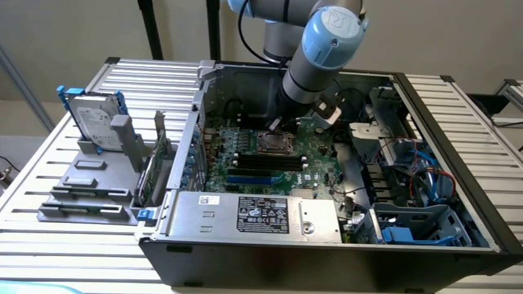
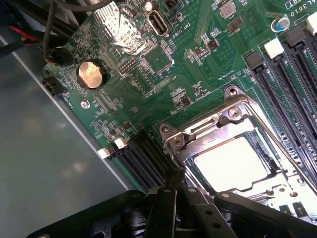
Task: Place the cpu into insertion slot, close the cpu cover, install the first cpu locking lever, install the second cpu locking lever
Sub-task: 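Install the first cpu locking lever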
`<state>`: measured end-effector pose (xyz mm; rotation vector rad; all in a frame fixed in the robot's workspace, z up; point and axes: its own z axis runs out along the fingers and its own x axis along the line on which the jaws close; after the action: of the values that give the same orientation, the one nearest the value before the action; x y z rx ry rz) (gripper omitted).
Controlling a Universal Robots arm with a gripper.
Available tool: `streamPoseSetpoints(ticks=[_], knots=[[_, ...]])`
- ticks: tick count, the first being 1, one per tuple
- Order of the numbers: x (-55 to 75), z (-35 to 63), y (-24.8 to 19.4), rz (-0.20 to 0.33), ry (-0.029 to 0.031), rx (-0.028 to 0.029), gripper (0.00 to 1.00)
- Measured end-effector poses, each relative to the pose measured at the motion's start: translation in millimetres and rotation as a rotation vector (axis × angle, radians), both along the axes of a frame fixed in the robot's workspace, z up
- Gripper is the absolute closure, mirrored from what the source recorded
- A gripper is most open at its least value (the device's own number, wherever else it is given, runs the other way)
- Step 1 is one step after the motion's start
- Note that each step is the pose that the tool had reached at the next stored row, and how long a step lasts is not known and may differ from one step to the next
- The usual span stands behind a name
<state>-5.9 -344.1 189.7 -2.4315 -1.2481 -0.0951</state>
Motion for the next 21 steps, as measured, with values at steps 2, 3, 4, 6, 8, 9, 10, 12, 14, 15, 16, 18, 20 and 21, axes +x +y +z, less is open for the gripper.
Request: streamPoseSetpoints(ticks=[2, 3, 4, 6, 8, 9, 10, 12, 14, 15, 16, 18, 20, 21], knots=[[-1.3, 0.0, -0.1, 0.0, 0.0, -0.0001, 0.89], [-2.1, 0.0, 0.0, 0.0, 0.0, -0.0001, 0.89], [-2.6, 0.0, 0.0, 0.001, 0.0, 0.0, 0.89], [-2.9, 0.0, 0.0, 0.001, 0.0, 0.0, 0.89], [-3.0, 0.0, 0.0, 0.003, 0.0, 0.0, 0.89], [-3.0, 0.0, 0.0, 0.003, 0.0, 0.0001, 0.89], [-3.0, 0.0, 0.0, 0.004, 0.0, 0.0001, 0.89], [-2.3, 0.0, 0.0, 0.005, 0.0, 0.0, 0.89], [-1.1, -0.1, 0.0, 0.007, -0.0001, 0.0002, 0.89], [-0.4, -0.1, 0.0, 0.009, -0.0001, 0.0002, 0.89], [0.4, -0.1, 0.0, 0.009, -0.0001, 0.0003, 0.89], [2.0, -0.1, 0.1, 0.011, -0.0001, 0.0002, 0.89], [3.9, 0.0, 0.0, 0.013, 0.0, 0.0001, 0.89], [4.7, 0.0, 0.0, 0.014, 0.0, 0.0001, 0.89]])
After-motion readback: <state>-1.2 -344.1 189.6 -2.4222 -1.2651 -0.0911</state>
